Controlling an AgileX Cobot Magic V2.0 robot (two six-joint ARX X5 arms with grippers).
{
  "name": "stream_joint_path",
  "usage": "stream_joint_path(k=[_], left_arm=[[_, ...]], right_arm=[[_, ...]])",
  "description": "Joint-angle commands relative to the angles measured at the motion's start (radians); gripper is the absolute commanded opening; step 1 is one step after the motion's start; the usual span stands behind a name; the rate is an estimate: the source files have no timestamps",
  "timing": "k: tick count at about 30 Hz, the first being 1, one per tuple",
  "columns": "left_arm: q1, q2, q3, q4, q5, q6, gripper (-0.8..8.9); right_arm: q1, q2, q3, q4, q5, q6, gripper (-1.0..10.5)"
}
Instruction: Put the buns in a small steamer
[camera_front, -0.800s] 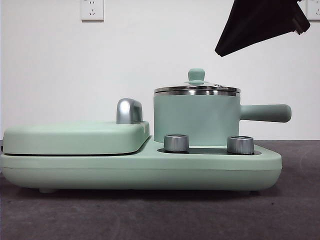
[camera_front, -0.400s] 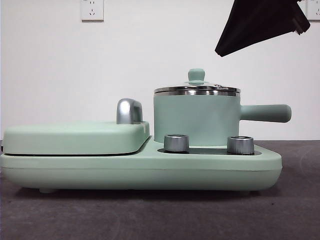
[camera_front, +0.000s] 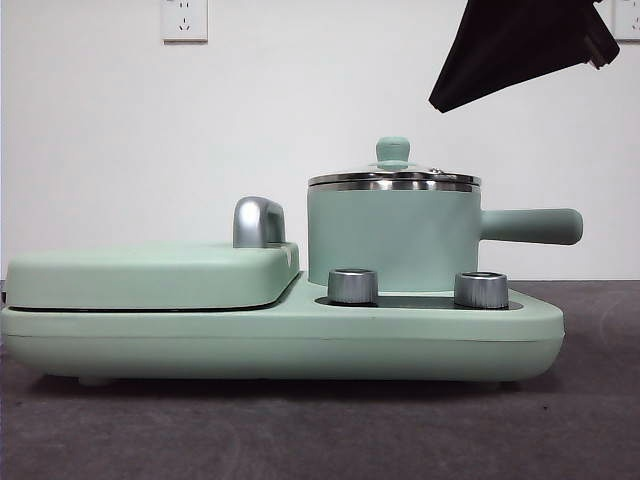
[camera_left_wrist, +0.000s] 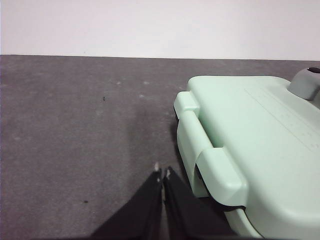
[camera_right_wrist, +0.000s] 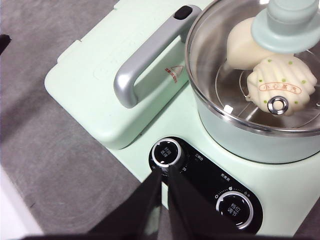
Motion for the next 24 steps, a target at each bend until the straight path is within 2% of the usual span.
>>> stream_joint_path(k=[1, 3, 6, 9, 14, 19, 24], left_arm=[[-0.002, 0.000, -0.019, 0.013, -0.001, -0.001, 0.07], [-0.002, 0.000, -0.019, 0.013, -0.001, -0.001, 0.07], [-0.002, 0.000, -0.019, 0.013, -0.001, -0.001, 0.07], [-0.002, 0.000, -0.019, 0.013, -0.001, -0.001, 0.07], [-0.002, 0.000, -0.019, 0.013, -0.001, -0.001, 0.07], [-0.002, 0.000, -0.019, 0.013, -0.001, -0.001, 0.07], [-0.002, 0.000, -0.019, 0.013, -0.001, -0.001, 0.07]], right_arm=[[0.010, 0.007, 0.018, 0.010, -0.002, -0.008, 0.2], [0.010, 0.007, 0.018, 0.011, -0.002, -0.008, 0.2], [0.003, 0.005, 0.015, 0.036, 0.018, -0.150, 0.2], [-0.051, -0.049, -0.038, 0.072, 0.030, -0.276, 0.2], [-0.213, -0.224, -0.279, 0.274, 0.039, -0.280, 0.2], [-0.384, -0.473, -0.544, 0.483, 0.119, -0.273, 0.2], [-0.454, -0.706, -0.711, 0.544, 0.192, -0.273, 0.2]])
